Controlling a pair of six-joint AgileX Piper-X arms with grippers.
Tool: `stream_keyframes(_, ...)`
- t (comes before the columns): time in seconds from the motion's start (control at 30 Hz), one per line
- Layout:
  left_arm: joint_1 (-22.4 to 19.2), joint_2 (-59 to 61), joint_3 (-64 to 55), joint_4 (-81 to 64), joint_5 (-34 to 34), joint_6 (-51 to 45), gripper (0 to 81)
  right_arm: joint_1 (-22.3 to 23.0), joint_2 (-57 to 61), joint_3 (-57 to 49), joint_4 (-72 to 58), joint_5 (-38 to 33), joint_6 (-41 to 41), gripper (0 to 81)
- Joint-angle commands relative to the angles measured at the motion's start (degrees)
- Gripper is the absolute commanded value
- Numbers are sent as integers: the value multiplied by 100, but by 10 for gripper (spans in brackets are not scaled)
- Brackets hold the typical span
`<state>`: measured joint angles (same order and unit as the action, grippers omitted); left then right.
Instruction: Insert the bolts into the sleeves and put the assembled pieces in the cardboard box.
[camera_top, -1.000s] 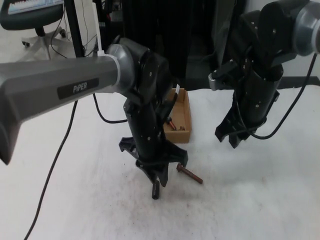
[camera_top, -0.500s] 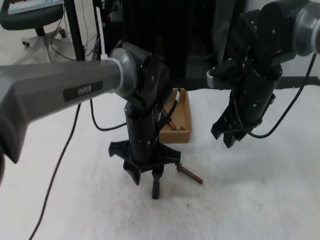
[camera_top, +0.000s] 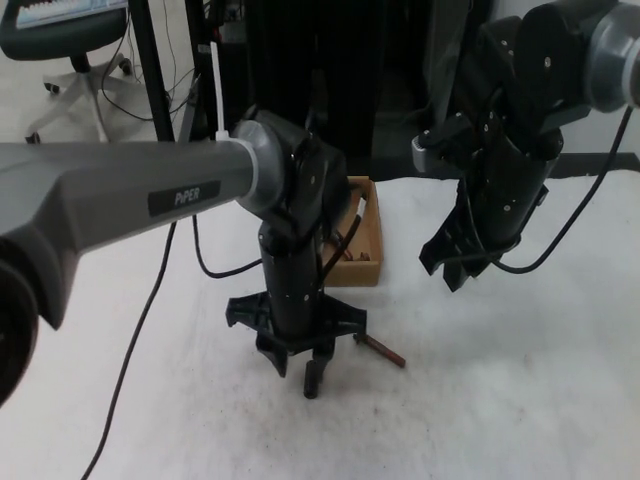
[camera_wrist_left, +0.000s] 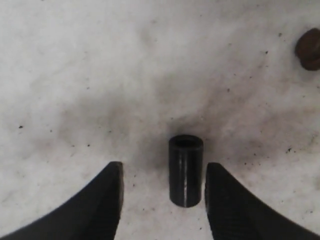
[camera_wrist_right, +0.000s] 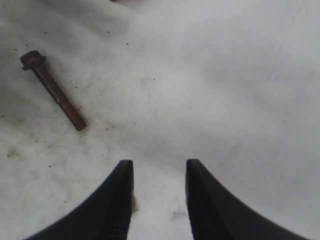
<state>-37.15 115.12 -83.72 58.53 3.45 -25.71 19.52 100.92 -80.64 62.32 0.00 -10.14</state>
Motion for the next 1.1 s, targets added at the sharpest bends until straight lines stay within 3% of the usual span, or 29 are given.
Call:
stream_keyframes(0.0, -38, -10, -13, -81, -80, -53, 470, -7, -19, -15, -35, -99, -7, 342)
stream_keyframes(1.07, -110, 261, -25, -28, 173, -312, 459, -7, -19, -15, -37, -208, -9, 342)
